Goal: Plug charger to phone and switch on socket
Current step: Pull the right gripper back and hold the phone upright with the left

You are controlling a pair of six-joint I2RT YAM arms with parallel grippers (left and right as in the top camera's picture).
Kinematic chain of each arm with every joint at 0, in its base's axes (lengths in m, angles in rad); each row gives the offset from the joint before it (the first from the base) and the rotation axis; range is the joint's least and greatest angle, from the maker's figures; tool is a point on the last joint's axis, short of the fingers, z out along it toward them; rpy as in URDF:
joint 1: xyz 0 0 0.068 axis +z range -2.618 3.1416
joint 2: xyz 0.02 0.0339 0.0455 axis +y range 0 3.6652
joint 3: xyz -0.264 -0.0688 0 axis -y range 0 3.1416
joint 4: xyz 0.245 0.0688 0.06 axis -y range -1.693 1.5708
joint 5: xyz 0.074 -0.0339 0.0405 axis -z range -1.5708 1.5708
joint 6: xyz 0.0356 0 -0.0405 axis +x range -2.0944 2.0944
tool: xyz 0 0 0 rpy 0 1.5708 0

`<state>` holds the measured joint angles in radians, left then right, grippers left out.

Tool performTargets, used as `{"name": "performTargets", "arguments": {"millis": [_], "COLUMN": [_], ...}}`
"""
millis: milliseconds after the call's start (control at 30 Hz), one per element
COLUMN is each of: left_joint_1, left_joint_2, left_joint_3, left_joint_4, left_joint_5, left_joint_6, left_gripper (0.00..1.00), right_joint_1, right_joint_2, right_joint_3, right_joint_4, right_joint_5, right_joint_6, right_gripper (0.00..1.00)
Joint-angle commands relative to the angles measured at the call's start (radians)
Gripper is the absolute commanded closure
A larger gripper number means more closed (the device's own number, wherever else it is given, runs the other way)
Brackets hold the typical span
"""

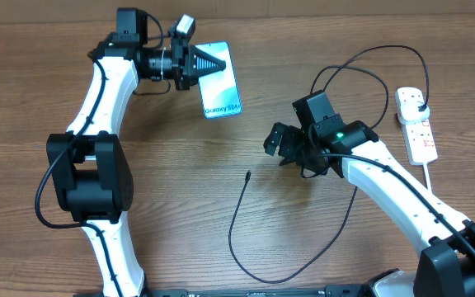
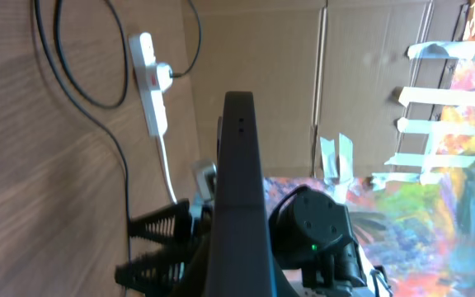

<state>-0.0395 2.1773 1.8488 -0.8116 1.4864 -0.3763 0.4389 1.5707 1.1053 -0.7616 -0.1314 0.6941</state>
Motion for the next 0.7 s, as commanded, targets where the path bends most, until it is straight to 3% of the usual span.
{"name": "performTargets", "arguments": {"millis": [0,367,667], "left_joint_1": [-0.010,-0.010,-0.010], "left_joint_2": [-0.006,-0.006,-0.006], "left_joint_3": [0.018,0.018,0.018], "left_joint_4": [-0.080,-0.241,-0.307], "left_joint_5": [0.029,0.019,-0.082], "left_joint_6": [0.129,0.190,0.217], "left_gripper": [0.96,0.96,0.96], "right_joint_1": [-0.003,-0.003,-0.003], "right_joint_2": [-0.022,-0.022,-0.022], "right_joint_3": [0.010,0.010,0.010], "right_joint_4": [-0.010,-0.038,-0.034], "right_joint_5": [-0.005,-0.005,-0.005], "right_joint_6": [-0.039,-0.041,-0.041], "right_gripper": [0.00,0.00,0.00]}}
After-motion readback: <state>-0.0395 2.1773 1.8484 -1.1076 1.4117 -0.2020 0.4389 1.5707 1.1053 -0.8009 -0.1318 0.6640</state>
